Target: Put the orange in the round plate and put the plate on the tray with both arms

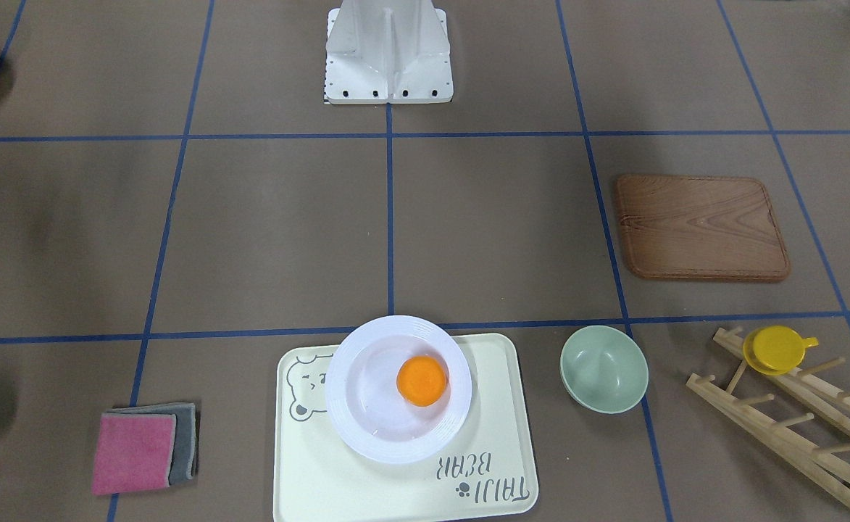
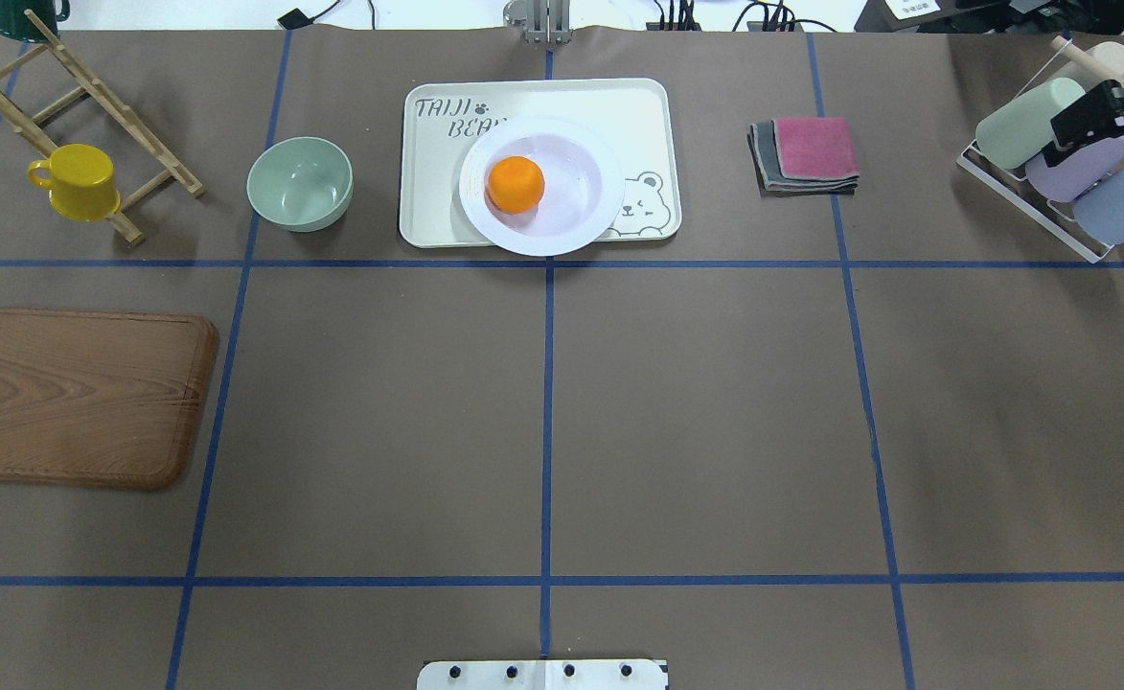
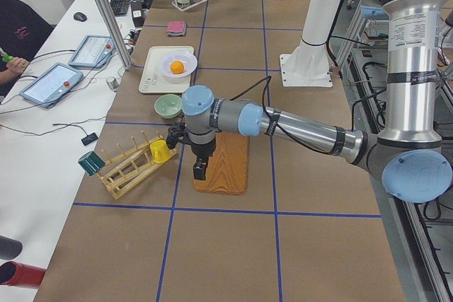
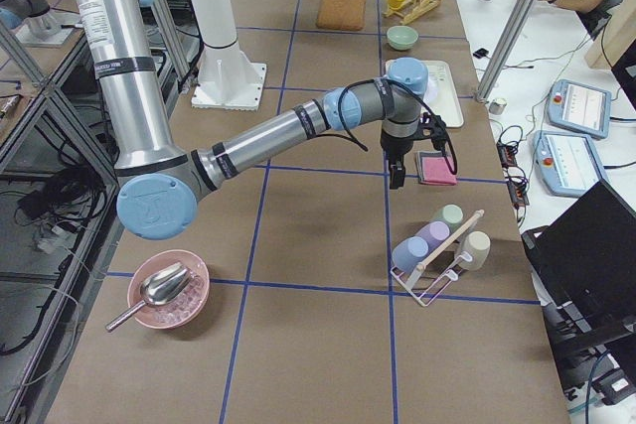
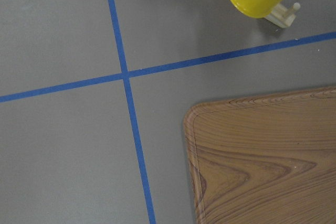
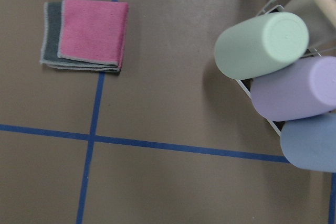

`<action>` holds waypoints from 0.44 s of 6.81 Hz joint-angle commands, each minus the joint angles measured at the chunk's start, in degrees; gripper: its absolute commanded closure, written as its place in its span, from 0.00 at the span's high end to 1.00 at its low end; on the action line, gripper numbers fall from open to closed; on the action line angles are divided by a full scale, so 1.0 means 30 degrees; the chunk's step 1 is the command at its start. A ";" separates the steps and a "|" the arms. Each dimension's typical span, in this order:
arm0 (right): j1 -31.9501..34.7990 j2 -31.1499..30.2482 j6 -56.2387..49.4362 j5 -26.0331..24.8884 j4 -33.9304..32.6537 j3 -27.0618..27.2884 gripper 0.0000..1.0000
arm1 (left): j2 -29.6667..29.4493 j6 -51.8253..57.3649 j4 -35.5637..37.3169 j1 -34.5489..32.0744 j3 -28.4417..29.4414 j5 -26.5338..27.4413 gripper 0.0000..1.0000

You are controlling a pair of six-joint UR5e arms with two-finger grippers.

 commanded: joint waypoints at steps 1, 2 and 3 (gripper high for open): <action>0.0684 -0.1427 -0.2593 -0.0122 -0.0044 -0.0099 1.00 | 0.0283 0.0226 -0.0013 -0.0250 0.0154 -0.0119 0.98; 0.0743 -0.1954 -0.2628 -0.0093 0.0101 -0.0100 1.00 | 0.0283 0.0197 -0.0013 -0.0250 0.0155 -0.0119 0.98; 0.0743 -0.1988 -0.2628 -0.0122 0.0103 -0.0100 1.00 | 0.0283 0.0110 -0.0013 -0.0250 0.0155 -0.0119 0.98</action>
